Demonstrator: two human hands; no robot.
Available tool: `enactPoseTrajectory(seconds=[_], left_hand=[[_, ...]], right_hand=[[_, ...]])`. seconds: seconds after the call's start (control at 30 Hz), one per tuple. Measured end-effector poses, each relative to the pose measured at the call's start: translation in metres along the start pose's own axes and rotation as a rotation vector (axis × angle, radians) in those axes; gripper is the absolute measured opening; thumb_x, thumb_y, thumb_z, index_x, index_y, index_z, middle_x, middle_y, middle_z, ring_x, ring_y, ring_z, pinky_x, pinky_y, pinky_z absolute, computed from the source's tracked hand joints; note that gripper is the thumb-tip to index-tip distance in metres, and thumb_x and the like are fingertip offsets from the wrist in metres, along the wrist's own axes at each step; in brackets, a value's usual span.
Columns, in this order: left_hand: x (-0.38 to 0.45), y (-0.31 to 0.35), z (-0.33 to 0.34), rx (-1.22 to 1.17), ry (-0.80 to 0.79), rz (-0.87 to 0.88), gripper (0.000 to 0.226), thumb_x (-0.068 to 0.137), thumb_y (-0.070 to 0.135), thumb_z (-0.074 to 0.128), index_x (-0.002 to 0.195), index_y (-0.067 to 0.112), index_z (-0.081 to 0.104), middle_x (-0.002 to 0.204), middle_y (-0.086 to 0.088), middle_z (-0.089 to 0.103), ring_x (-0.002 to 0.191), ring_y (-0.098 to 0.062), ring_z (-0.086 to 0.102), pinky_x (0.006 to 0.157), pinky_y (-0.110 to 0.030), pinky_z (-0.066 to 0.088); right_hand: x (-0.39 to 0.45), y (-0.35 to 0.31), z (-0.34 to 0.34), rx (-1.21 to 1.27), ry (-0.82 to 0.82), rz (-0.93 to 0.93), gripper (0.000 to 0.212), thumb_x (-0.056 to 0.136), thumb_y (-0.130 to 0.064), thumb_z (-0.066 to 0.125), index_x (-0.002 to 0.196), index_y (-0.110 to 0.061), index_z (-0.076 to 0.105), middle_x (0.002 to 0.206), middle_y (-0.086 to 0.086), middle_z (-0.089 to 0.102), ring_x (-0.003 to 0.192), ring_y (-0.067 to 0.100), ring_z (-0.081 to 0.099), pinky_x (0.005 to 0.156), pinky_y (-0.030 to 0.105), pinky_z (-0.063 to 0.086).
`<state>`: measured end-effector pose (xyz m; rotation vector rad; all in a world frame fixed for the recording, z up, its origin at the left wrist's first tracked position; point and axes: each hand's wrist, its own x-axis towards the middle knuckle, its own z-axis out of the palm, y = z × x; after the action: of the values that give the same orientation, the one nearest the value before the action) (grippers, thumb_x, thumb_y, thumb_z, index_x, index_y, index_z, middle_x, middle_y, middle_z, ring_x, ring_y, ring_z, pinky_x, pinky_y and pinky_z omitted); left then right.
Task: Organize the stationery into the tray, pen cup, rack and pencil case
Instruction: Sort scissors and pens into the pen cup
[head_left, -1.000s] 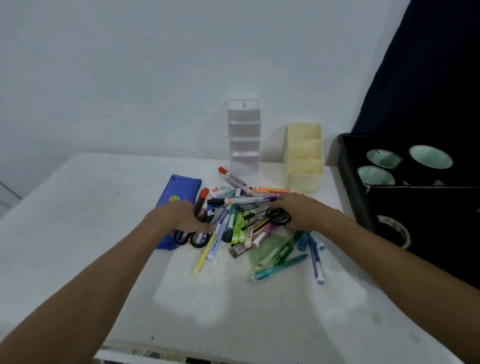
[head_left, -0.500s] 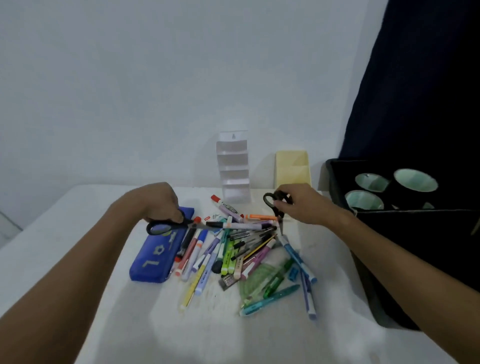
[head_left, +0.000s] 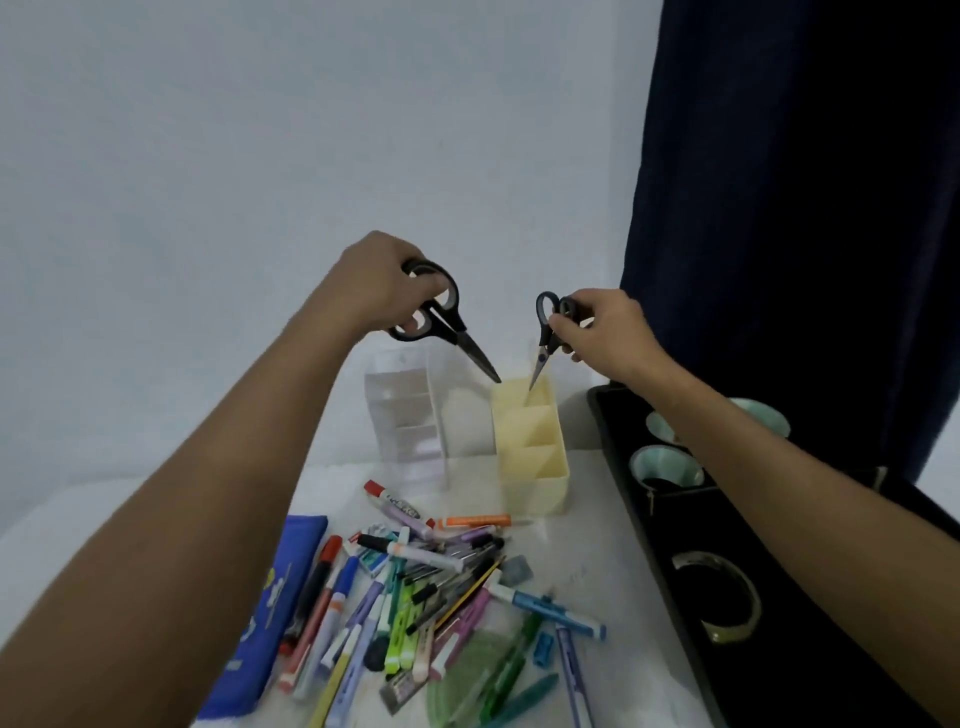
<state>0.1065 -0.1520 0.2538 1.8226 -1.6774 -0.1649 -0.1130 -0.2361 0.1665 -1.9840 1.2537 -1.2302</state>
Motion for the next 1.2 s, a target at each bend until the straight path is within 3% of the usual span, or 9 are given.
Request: enactPoseTrajectory(seconds=[0.1, 0.17, 0.27, 0.47, 0.8, 0.93, 1.0, 1.1, 1.2], left_hand=[[0.029, 0.013, 0.031, -0.010, 0.018, 0.001, 0.021, 0.085, 0.026, 0.061, 0.086, 0.006, 0.068, 0.080, -0.012, 0.068, 0.071, -0.027, 0.069, 0.054, -0.025, 0.045], [0.043, 0.013, 0.054, 0.032, -0.018, -0.011, 0.018, 0.084, 0.023, 0.061, 0.083, 0.006, 0.067, 0.072, -0.010, 0.064, 0.071, -0.027, 0.064, 0.054, -0.024, 0.044], [0.056, 0.004, 0.084, 0.034, -0.082, -0.082, 0.012, 0.080, 0.017, 0.062, 0.079, 0.006, 0.066, 0.065, -0.008, 0.061, 0.067, -0.028, 0.062, 0.060, -0.030, 0.051], [0.060, -0.009, 0.122, -0.347, -0.188, -0.403, 0.006, 0.080, 0.007, 0.062, 0.079, 0.002, 0.059, 0.066, -0.016, 0.061, 0.061, -0.030, 0.064, 0.067, -0.043, 0.061], [0.052, -0.017, 0.147, -0.536, -0.270, -0.485, 0.009, 0.087, 0.006, 0.056, 0.079, 0.001, 0.058, 0.082, -0.016, 0.062, 0.073, -0.029, 0.064, 0.068, -0.034, 0.060], [0.046, -0.021, 0.144, -0.425, -0.216, -0.461, 0.008, 0.084, 0.008, 0.054, 0.078, 0.004, 0.053, 0.077, -0.012, 0.055, 0.073, -0.028, 0.062, 0.075, -0.036, 0.059], [0.040, -0.022, 0.139, -0.325, -0.203, -0.429, 0.012, 0.081, 0.010, 0.053, 0.071, 0.008, 0.046, 0.069, -0.010, 0.049, 0.063, -0.025, 0.053, 0.066, -0.033, 0.052], [0.034, -0.025, 0.132, -0.184, -0.183, -0.345, 0.020, 0.079, 0.013, 0.054, 0.066, 0.013, 0.039, 0.063, -0.002, 0.037, 0.058, -0.020, 0.038, 0.059, -0.029, 0.036], [0.018, -0.030, 0.122, -0.035, -0.137, -0.210, 0.009, 0.083, 0.020, 0.056, 0.076, 0.019, 0.050, 0.081, -0.003, 0.054, 0.070, -0.020, 0.054, 0.071, -0.029, 0.048]], right_hand=[[0.008, 0.013, 0.013, -0.035, 0.002, 0.044, 0.019, 0.089, -0.015, 0.058, 0.081, 0.001, 0.064, 0.081, 0.011, 0.069, 0.071, 0.024, 0.066, 0.072, 0.036, 0.058], [0.010, 0.020, 0.023, -0.069, -0.003, 0.065, 0.019, 0.090, -0.012, 0.056, 0.079, 0.003, 0.061, 0.079, 0.010, 0.067, 0.059, 0.004, 0.062, 0.054, 0.011, 0.049], [0.013, 0.032, 0.038, -0.087, -0.014, 0.098, 0.019, 0.091, -0.009, 0.055, 0.076, 0.001, 0.060, 0.074, 0.009, 0.062, 0.049, 0.002, 0.053, 0.043, 0.003, 0.034], [0.019, 0.055, 0.070, -0.075, -0.040, 0.216, 0.026, 0.091, -0.020, 0.055, 0.072, -0.004, 0.058, 0.061, 0.002, 0.051, 0.053, 0.012, 0.043, 0.040, 0.009, 0.033], [0.012, 0.068, 0.089, 0.040, -0.172, 0.327, 0.036, 0.088, -0.029, 0.055, 0.067, 0.000, 0.056, 0.066, 0.009, 0.051, 0.063, 0.018, 0.043, 0.051, 0.027, 0.030], [0.003, 0.065, 0.088, 0.082, -0.177, 0.289, 0.038, 0.088, -0.029, 0.053, 0.066, 0.003, 0.052, 0.062, 0.012, 0.048, 0.061, 0.017, 0.040, 0.053, 0.026, 0.030], [0.000, 0.063, 0.087, 0.084, -0.166, 0.264, 0.032, 0.086, -0.023, 0.053, 0.083, 0.008, 0.061, 0.078, 0.026, 0.061, 0.062, 0.021, 0.049, 0.059, 0.025, 0.042], [-0.008, 0.055, 0.084, 0.111, -0.116, 0.226, 0.024, 0.086, -0.015, 0.054, 0.094, 0.005, 0.065, 0.097, 0.025, 0.067, 0.083, 0.039, 0.064, 0.074, 0.046, 0.058], [-0.021, 0.043, 0.081, 0.110, -0.191, 0.152, 0.016, 0.088, -0.013, 0.056, 0.095, -0.009, 0.070, 0.091, 0.014, 0.070, 0.080, 0.029, 0.066, 0.074, 0.042, 0.059]])
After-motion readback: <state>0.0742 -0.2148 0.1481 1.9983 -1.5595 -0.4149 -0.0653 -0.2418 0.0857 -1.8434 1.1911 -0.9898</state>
